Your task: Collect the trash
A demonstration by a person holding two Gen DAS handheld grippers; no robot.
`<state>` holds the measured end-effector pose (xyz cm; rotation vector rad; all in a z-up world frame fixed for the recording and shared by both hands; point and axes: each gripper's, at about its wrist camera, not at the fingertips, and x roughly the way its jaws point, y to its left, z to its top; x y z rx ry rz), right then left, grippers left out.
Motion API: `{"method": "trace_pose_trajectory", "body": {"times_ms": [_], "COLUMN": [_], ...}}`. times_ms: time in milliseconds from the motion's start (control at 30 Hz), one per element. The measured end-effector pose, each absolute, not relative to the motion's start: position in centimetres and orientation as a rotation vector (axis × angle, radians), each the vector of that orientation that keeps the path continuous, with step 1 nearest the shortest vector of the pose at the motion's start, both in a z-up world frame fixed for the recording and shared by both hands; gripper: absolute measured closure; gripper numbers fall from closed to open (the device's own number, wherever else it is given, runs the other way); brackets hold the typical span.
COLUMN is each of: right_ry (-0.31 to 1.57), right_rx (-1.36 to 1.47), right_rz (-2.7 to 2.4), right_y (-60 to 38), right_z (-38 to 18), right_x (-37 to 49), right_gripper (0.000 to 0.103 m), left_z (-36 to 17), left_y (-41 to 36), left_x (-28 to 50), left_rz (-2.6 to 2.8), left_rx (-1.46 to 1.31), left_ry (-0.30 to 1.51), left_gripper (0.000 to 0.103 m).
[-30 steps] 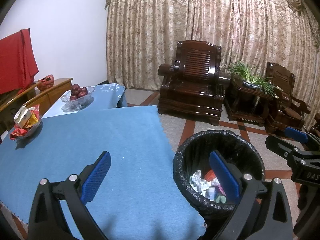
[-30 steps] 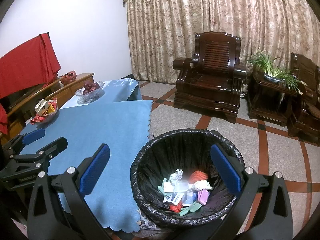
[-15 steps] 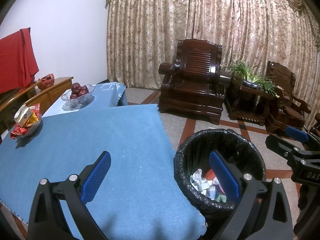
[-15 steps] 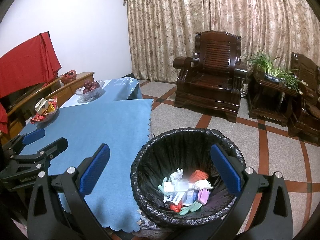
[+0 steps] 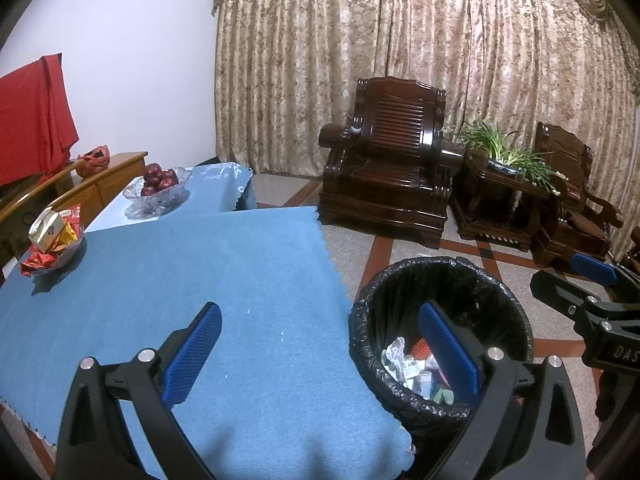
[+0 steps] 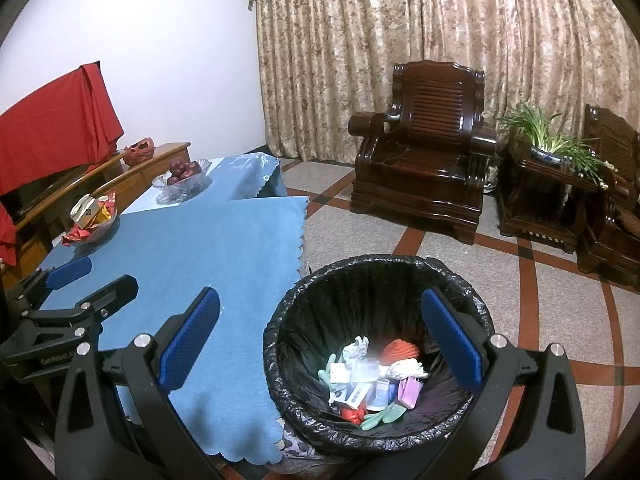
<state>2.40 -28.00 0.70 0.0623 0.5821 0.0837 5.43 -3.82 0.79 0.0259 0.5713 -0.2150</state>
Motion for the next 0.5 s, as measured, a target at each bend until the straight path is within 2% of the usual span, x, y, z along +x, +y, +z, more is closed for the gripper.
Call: {"method": "trace_pose_trajectory", "body": {"times_ms": [500], "right_ry": [0.583], "right_rx": [0.062], "right_rz": [0.084], "right_y": [-27.83], "right_z": [0.71], "right_x": [2.43], "right_gripper": [0.005], "left_z": [0.9], "left_y": [-3.94], "left_x": [5.41], "left_rz": [-0.215], "left_rx": [0.026], "left_ry": [0.571], "left_gripper": [0.006]}}
